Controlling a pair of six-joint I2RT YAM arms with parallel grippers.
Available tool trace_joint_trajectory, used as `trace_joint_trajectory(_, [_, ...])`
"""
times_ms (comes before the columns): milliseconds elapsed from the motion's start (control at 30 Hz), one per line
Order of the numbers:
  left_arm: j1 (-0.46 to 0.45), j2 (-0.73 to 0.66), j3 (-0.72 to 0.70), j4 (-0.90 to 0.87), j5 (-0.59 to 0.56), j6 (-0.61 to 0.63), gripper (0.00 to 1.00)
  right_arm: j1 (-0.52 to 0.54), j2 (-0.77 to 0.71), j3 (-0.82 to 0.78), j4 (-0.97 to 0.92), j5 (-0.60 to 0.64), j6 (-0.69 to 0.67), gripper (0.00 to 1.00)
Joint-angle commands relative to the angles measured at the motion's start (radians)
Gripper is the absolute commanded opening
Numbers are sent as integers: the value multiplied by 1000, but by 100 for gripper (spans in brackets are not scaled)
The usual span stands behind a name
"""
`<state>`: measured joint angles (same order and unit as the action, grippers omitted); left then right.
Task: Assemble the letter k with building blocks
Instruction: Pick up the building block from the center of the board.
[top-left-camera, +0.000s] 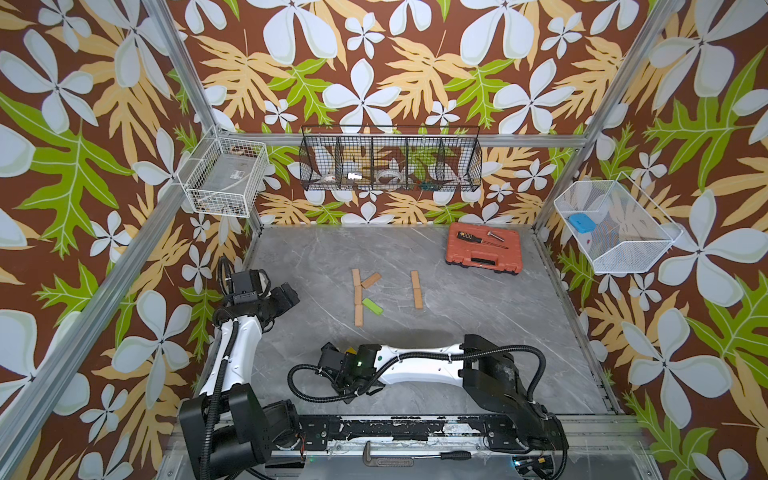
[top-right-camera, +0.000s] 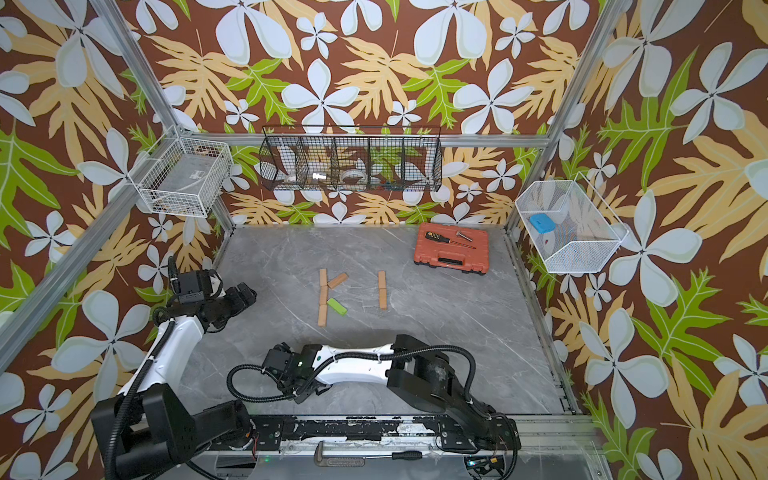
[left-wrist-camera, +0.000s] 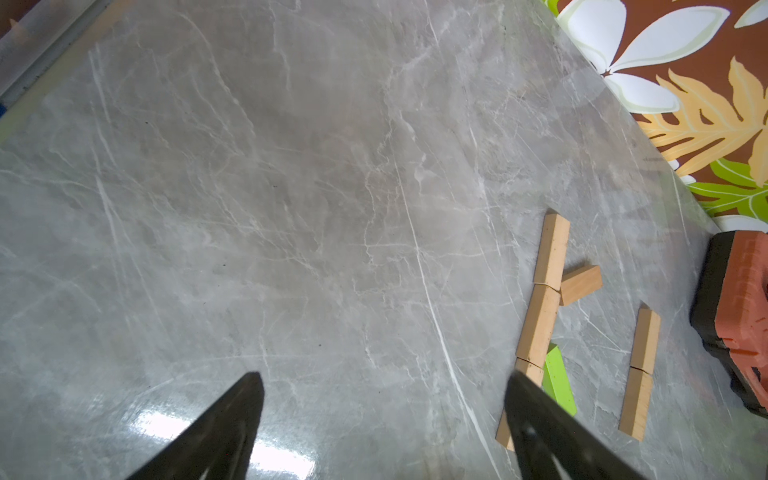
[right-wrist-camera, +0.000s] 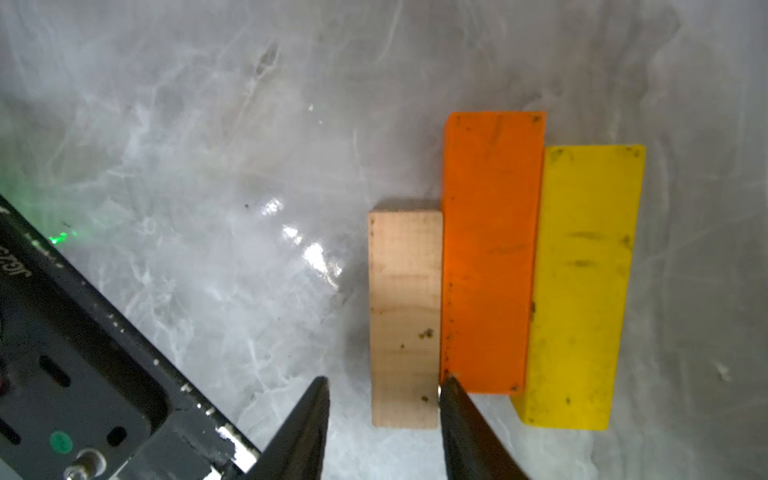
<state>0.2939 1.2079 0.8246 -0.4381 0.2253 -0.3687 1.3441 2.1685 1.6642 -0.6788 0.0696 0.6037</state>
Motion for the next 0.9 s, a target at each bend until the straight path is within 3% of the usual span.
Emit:
trace_joint_trajectory(0, [2,-5,1,11,13,12,93,3,15,9,-44,42,24,46])
trace_joint_trajectory(333, [1,-7,-10,13,18,6,93,3,22,8,-51,36,23,35])
trace_joint_trajectory(567, [2,0,-16,22,31,-5,93,3,-42,-65,-27,50,59,35])
trace_joint_trajectory(867, [2,-2,-19,21,31,-4,92,4,-24,-43,-10,43,35,38])
